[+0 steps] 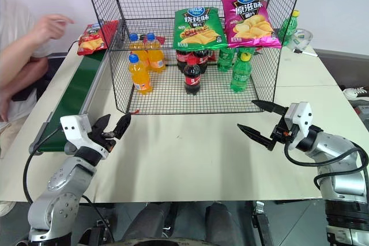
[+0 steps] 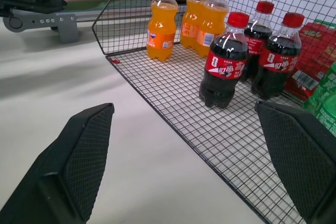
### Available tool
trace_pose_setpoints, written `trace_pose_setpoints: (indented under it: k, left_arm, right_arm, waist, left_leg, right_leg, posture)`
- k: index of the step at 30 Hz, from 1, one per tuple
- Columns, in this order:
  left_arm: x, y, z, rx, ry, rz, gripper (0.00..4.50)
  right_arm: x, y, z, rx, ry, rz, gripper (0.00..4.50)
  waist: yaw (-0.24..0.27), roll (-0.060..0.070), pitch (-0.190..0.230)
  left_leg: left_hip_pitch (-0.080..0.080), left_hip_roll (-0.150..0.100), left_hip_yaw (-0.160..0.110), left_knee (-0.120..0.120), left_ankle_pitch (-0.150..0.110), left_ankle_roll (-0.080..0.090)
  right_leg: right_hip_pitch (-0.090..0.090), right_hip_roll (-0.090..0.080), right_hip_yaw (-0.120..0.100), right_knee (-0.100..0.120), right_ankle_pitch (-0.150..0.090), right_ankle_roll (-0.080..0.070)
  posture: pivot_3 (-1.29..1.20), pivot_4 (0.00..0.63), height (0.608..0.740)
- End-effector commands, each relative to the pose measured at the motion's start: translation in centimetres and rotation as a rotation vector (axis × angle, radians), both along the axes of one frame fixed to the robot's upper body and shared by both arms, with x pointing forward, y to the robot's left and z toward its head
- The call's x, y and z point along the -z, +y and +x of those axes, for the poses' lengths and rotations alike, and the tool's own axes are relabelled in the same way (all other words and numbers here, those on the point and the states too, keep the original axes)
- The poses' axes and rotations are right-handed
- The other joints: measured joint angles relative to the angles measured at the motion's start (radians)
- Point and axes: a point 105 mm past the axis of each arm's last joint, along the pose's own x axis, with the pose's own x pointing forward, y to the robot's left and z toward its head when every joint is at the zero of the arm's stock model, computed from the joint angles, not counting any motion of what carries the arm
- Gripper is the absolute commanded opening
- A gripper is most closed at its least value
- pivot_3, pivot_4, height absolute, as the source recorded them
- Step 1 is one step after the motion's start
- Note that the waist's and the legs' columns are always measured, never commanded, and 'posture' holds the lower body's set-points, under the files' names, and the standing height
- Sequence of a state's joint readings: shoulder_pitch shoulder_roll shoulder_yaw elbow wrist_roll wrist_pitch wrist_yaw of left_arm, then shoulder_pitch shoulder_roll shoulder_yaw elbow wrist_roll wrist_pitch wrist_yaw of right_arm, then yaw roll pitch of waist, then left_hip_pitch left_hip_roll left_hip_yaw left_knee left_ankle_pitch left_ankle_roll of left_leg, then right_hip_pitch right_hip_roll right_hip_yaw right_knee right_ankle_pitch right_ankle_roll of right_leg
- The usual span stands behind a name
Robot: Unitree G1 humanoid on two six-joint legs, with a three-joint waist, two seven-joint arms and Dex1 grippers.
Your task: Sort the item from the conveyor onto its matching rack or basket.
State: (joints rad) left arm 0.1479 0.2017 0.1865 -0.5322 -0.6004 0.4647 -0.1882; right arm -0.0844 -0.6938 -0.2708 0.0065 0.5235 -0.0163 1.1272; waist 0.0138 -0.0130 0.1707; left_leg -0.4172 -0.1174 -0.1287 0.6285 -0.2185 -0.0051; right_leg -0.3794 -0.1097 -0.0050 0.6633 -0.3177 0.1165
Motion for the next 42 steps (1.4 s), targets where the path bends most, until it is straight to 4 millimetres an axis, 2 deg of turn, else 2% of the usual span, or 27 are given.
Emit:
trace_pose_setpoints:
  k: [1, 3, 5, 8, 11, 14, 16, 18, 21, 24, 27, 30, 34, 38, 42]
  left_arm:
    - [-2.4, -0.6, -0.8, 0.046, -0.129, 0.098, 4.23]
    - [-3.4, -0.9, -1.6, 0.091, -0.201, 0.232, 4.23]
    - [-3.9, 0.3, -2.4, 0.078, -0.237, 0.378, 4.23]
    - [-3.8, 2.5, -3.8, 0.066, -0.274, 0.654, 4.23]
    - [-3.1, 5.8, -4.7, 0.003, -0.23, 0.825, 4.23]
    - [-2.1, 8.2, -6.3, 0.002, -0.207, 1.03, 4.23]
    - [-2.4, 9.7, -7.4, -0.009, -0.241, 1.215, 4.23]
    - [-3.3, 11.7, -7.8, -0.094, -0.277, 1.34, 4.23]
    - [-2.2, 14.3, -8.9, -0.089, -0.255, 1.572, 4.23]
    - [-1.2, 16.4, -9.4, -0.07, -0.236, 1.723, 4.23]
    - [-0.4, 17.5, -9.7, -0.076, -0.234, 1.764, 4.23]
    - [1.0, 17.7, -10.1, -0.058, -0.22, 1.767, 4.23]
    - [1.3, 19.2, -9.9, -0.148, -0.192, 1.828, 4.23]
    - [1.1, 19.3, -9.2, -0.182, -0.204, 1.819, 4.23]
    - [2.2, 18.9, -8.9, -0.169, -0.199, 1.799, 4.23]
  right_arm:
    - [-0.7, 0.5, -0.2, -0.024, -0.024, 0.015, 4.5]
    - [-0.5, 1.7, -1.1, -0.079, 0.005, 0.037, 4.5]
    - [-0.7, 3.5, -2.4, -0.173, 0.058, 0.091, 4.5]
    - [-0.7, 5.8, -3.4, -0.263, 0.095, 0.114, 4.5]
    - [-0.9, 7.3, -3.7, -0.311, 0.114, 0.145, 4.5]
    - [-0.6, 8.0, -3.7, -0.334, 0.129, 0.149, 4.5]
    - [-0.5, 8.1, -3.5, -0.341, 0.131, 0.148, 4.5]
    - [-0.3, 8.2, -3.5, -0.359, 0.129, 0.129, 4.5]
    - [-0.2, 8.6, -3.6, -0.38, 0.134, 0.126, 4.5]
    - [-0.1, 8.8, -3.4, -0.389, 0.133, 0.123, 4.5]
    - [-0.2, 8.9, -3.2, -0.39, 0.124, 0.122, 4.5]
    - [-0.4, 9.1, -3.3, -0.4, 0.12, 0.119, 4.5]
    - [0.0, 9.7, -4.6, -0.482, 0.156, 0.098, 4.5]
    - [0.0, 10.1, -4.8, -0.505, 0.15, 0.094, 4.5]
    - [0.2, 10.1, -4.5, -0.493, 0.145, 0.085, 4.5]
  waist:
    - [0.0, 0.0, 0.0]
    - [0.0, 0.0, 0.0]
    - [0.0, 0.0, 0.0]
    - [-0.004, 0.001, 0.0]
    - [0.0, 0.001, 0.001]
    - [0.004, 0.001, 0.001]
    - [0.002, 0.001, 0.001]
    - [0.003, 0.001, 0.001]
    - [0.004, 0.0, 0.0]
    - [0.001, 0.0, 0.0]
    - [0.0, 0.0, 0.0]
    - [0.0, 0.0, 0.0]
    - [0.001, 0.0, 0.0]
    - [0.001, -0.001, 0.0]
    - [-0.003, 0.0, 0.0]
  left_leg:
    - [0.0, 0.0, 0.0, 0.0, 0.0, 0.0]
    - [0.0, 0.001, 0.0, -0.001, 0.0, 0.0]
    - [0.0, 0.001, 0.0, -0.002, 0.0, 0.0]
    - [0.0, 0.002, 0.002, -0.004, 0.0, 0.0]
    - [-0.001, 0.003, 0.003, -0.004, 0.0, 0.0]
    - [-0.001, 0.003, 0.003, -0.004, -0.001, 0.0]
    - [-0.003, 0.003, 0.003, -0.004, -0.002, -0.001]
    - [-0.004, 0.003, 0.003, -0.005, -0.002, -0.001]
    - [-0.005, 0.003, 0.003, -0.005, -0.001, 0.001]
    - [-0.005, 0.003, 0.003, -0.007, -0.001, 0.001]
    - [-0.005, 0.003, 0.003, -0.007, -0.001, 0.001]
    - [-0.004, 0.003, 0.003, -0.007, -0.002, 0.001]
    - [-0.004, 0.003, 0.003, -0.008, -0.001, 0.001]
    - [-0.004, 0.004, 0.002, -0.007, -0.001, 0.001]
    - [-0.003, 0.004, 0.003, -0.007, -0.001, 0.001]
  right_leg:
    - [0.0, 0.0, 0.0, 0.0, 0.0, 0.0]
    - [0.0, 0.0, 0.0, 0.0, 0.0, 0.0]
    - [-0.001, 0.0, 0.0, 0.0, -0.002, -0.003]
    - [-0.003, 0.0, 0.001, 0.0, -0.002, -0.003]
    - [-0.004, 0.0, 0.001, -0.001, -0.001, -0.005]
    - [-0.007, 0.0, 0.001, -0.003, -0.001, -0.005]
    - [-0.008, 0.0, 0.001, -0.005, -0.001, -0.005]
    - [-0.008, 0.0, 0.001, -0.007, -0.001, -0.005]
    - [-0.009, 0.0, 0.0, -0.007, -0.001, -0.005]
    - [-0.01, 0.0, 0.0, -0.008, -0.001, -0.005]
    - [-0.01, 0.0, 0.0, -0.008, 0.0, -0.003]
    - [-0.01, 0.0, 0.0, -0.008, 0.001, -0.002]
    - [-0.01, 0.001, 0.0, -0.007, 0.001, -0.001]
    - [-0.01, 0.002, 0.0, -0.007, 0.002, -0.001]
    - [-0.01, 0.002, 0.0, -0.006, 0.003, -0.001]
  posture:
    - [0.0, 0.15, 0.74]
    - [0.0, 0.15, 0.74]
    - [0.0, 0.15, 0.74]
    - [0.0, 0.15, 0.74]
    - [0.0, 0.15, 0.74]
    - [0.0, 0.15, 0.74]
    - [0.0, 0.15, 0.74]
    - [0.0, 0.15, 0.74]
    - [0.0, 0.15, 0.74]
    - [0.0, 0.15, 0.74]
    - [0.0, 0.15, 0.74]
    - [0.0, 0.15, 0.74]
    - [0.0, 0.15, 0.74]
    - [0.0, 0.15, 0.74]
    - [0.0, 0.15, 0.74]
